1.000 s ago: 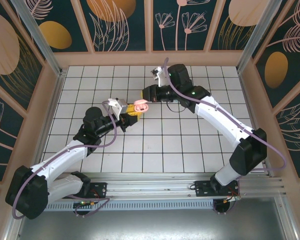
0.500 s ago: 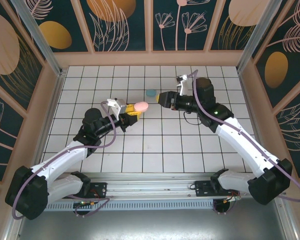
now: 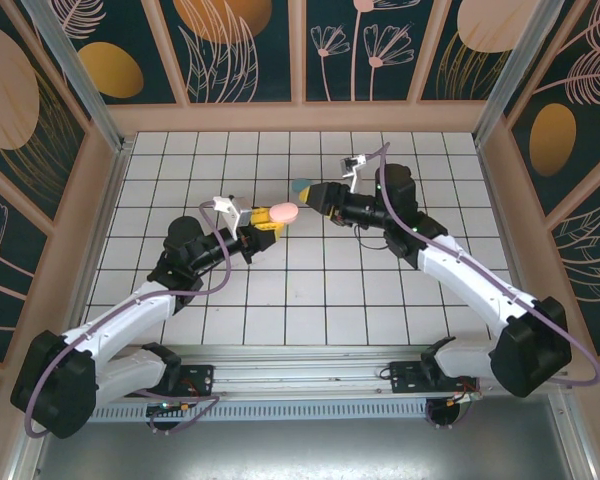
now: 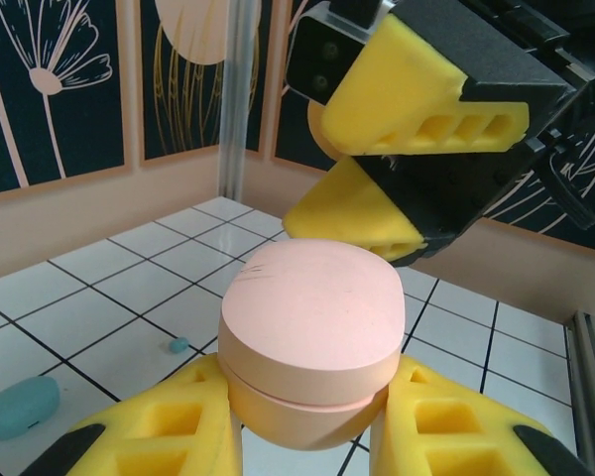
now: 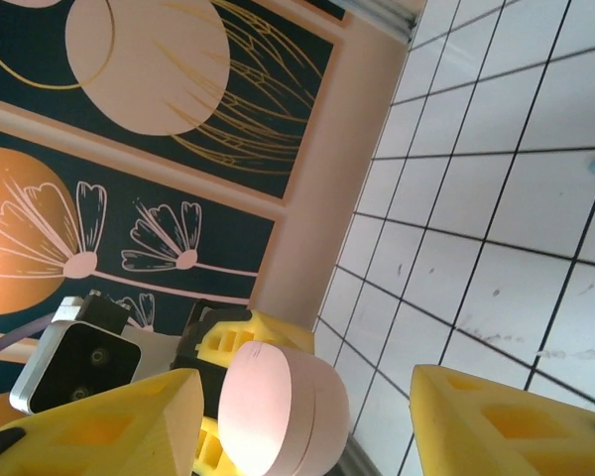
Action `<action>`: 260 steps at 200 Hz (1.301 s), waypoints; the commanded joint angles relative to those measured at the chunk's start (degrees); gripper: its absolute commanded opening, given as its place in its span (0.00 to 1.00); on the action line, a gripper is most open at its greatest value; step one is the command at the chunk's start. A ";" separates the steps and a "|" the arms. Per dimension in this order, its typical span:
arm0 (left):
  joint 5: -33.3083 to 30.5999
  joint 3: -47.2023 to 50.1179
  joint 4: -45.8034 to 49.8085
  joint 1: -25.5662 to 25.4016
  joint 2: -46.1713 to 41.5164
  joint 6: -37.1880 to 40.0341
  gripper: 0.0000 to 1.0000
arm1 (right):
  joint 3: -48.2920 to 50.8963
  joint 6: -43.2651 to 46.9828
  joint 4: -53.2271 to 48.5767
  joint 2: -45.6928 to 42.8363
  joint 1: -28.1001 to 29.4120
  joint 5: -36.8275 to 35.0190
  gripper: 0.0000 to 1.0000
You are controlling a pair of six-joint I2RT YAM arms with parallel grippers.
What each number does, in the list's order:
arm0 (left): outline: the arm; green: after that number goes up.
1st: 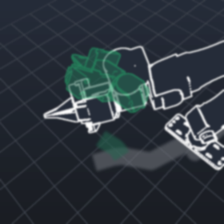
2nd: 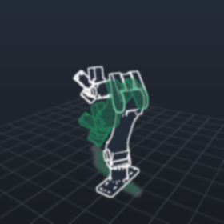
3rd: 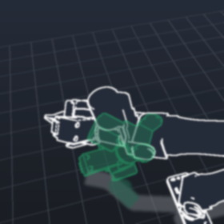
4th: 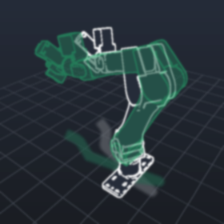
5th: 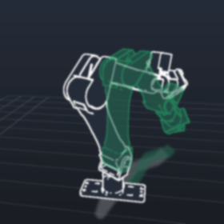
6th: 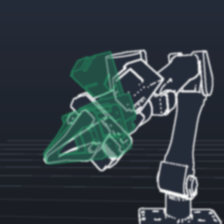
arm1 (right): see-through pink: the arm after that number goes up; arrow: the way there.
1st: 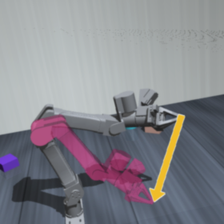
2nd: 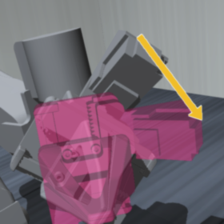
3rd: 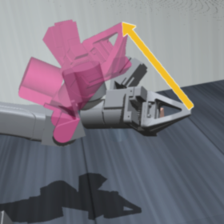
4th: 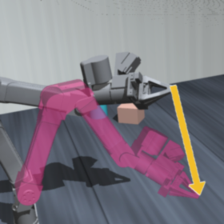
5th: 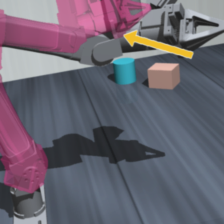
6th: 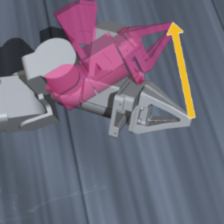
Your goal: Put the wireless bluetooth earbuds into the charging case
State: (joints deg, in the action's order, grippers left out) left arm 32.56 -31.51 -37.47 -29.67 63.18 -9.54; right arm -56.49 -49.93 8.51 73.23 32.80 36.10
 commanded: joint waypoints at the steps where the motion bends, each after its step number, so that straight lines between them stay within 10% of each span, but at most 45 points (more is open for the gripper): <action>1: 1.44 -1.20 -4.92 0.12 0.69 -1.81 0.12 | -0.72 -2.63 4.38 1.94 2.50 1.08 0.58; 41: 2.20 -2.64 -6.17 0.08 1.95 -3.02 0.12 | -1.20 -5.17 7.38 5.02 4.43 2.43 0.56; 96: 1.96 -2.21 -8.20 0.06 3.09 -4.56 0.15 | -1.31 -10.22 13.13 5.30 4.12 3.05 0.21; 166: -0.91 -0.92 -3.12 0.07 0.34 -2.00 0.69 | 1.91 -10.19 8.62 1.95 -1.14 -1.34 0.12; 260: -5.17 2.43 3.01 0.11 -4.70 0.55 0.77 | 12.82 10.07 -6.28 4.85 -29.90 -1.19 0.12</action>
State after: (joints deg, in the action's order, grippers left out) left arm 29.04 -31.05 -36.49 -29.47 60.49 -10.74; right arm -47.46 -45.80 4.40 76.82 7.38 33.01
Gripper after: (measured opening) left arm 0.770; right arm 0.229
